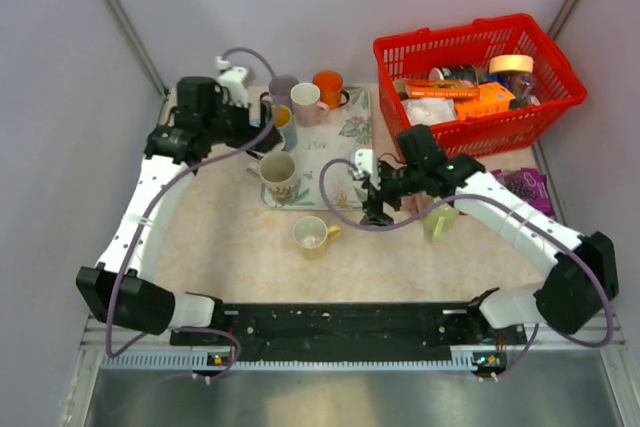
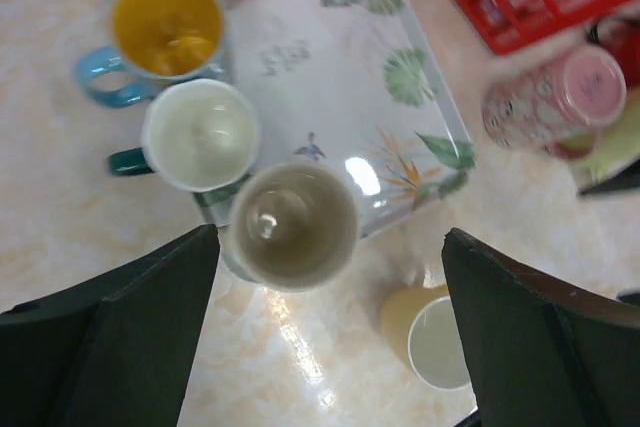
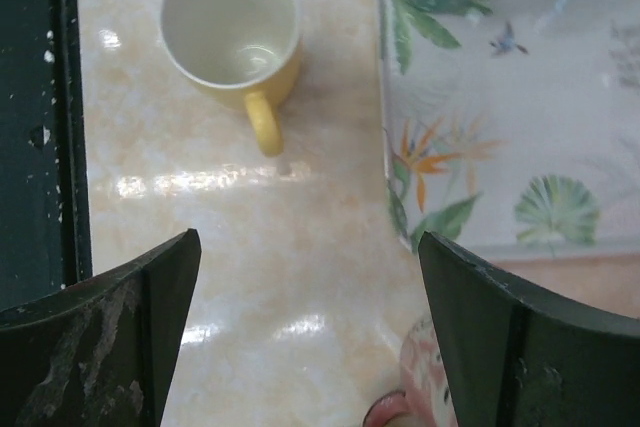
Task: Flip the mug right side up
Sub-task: Place the cup at the center of the board, then pick up the cup from the tray.
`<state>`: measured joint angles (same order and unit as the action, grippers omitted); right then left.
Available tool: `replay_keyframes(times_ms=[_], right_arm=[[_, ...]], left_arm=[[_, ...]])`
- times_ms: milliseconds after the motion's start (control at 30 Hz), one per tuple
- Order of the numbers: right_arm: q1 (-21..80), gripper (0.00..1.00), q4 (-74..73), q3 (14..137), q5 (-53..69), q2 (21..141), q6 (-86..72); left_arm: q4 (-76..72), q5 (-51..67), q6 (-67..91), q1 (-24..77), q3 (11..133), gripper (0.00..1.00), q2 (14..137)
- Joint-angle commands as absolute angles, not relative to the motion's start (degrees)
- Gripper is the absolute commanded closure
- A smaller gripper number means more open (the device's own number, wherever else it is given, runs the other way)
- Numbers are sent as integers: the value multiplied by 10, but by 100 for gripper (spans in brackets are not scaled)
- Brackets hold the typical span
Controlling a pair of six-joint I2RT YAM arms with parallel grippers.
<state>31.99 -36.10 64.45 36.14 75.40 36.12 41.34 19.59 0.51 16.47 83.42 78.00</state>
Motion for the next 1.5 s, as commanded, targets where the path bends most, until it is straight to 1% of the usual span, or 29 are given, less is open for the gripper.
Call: replay_keyframes(times_ms=[0,100,133,167,233,367,433,500,567,667,700,833,967,1067,1133,1233,1367,1467], right_arm=[[392,11,-369,684,373,839,521],[438,14,-364,718,325,908,543],[452,16,-360,726,307,927,546],[459,20,-361,736,302,946,547],[466,28,-363,757,312,975,535],[469,38,-373,780,335,1013,521],[471,43,-373,782,352,1025,524],[475,52,-372,787,369,1041,526],[481,64,-374,794,369,1055,524],[482,90,-390,800,377,1063,514],[482,100,-397,798,376,1057,519],[458,100,-427,789,376,1007,555],[385,100,-435,817,408,960,498],[339,100,-432,856,409,952,471],[319,100,-418,888,394,963,452],[310,100,-366,919,335,995,410],[309,100,-302,968,252,1062,350],[309,100,-278,1003,228,1105,325]], left_arm=[[361,243,121,64,844,1,757],[389,251,149,5,841,1,747],[391,259,157,-31,832,1,737],[389,265,165,-46,812,1,722],[378,277,170,-69,779,1,689],[375,330,160,-111,731,1,634],[386,318,170,-137,717,1,614],[388,312,185,-163,705,1,599],[389,313,193,-181,698,1,591],[375,318,198,-196,683,1,572],[368,321,195,-199,673,1,568],[359,341,187,-205,643,1,566],[358,375,184,-205,620,1,573],[355,363,185,-205,614,1,576],[358,361,181,-206,613,1,577],[367,362,177,-206,613,1,578],[385,367,161,-207,620,1,577],[392,359,153,-207,624,1,568]])
